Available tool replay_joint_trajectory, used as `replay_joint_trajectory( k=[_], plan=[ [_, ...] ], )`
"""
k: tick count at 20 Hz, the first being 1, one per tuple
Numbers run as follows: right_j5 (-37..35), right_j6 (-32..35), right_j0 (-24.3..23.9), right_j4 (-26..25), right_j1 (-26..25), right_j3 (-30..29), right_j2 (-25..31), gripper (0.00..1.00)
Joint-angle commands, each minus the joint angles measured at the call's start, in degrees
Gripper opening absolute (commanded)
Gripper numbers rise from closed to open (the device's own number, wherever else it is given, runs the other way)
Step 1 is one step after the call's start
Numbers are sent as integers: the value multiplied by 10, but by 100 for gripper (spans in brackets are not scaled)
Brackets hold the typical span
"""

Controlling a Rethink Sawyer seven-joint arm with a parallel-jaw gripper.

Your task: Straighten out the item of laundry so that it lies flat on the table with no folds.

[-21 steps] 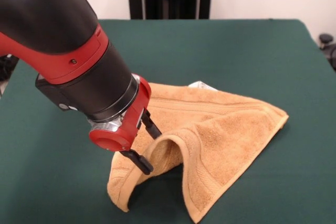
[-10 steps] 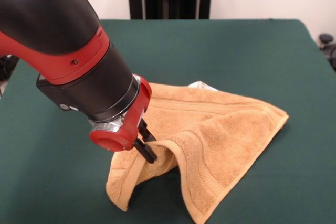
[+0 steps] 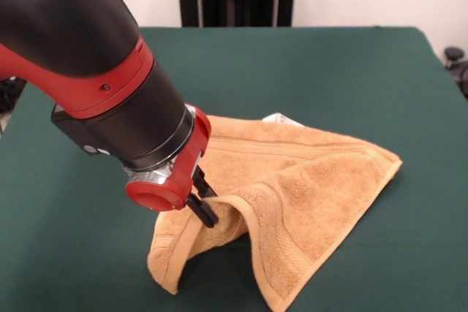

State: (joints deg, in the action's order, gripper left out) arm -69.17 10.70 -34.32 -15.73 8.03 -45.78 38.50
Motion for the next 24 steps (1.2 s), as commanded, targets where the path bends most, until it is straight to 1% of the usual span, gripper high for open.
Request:
replay_joint_trajectory(
  k=[1,6,11,16,24],
  plan=[
    [13,21,36,-42,1,-57,-33,0],
    [31,36,47,-76,2,-28,-59,0],
    [73,40,45,-101,4,-22,-74,0],
    [82,26,45,-140,9,-5,-92,0],
    [82,43,51,-142,17,-19,-97,0]
  ],
)
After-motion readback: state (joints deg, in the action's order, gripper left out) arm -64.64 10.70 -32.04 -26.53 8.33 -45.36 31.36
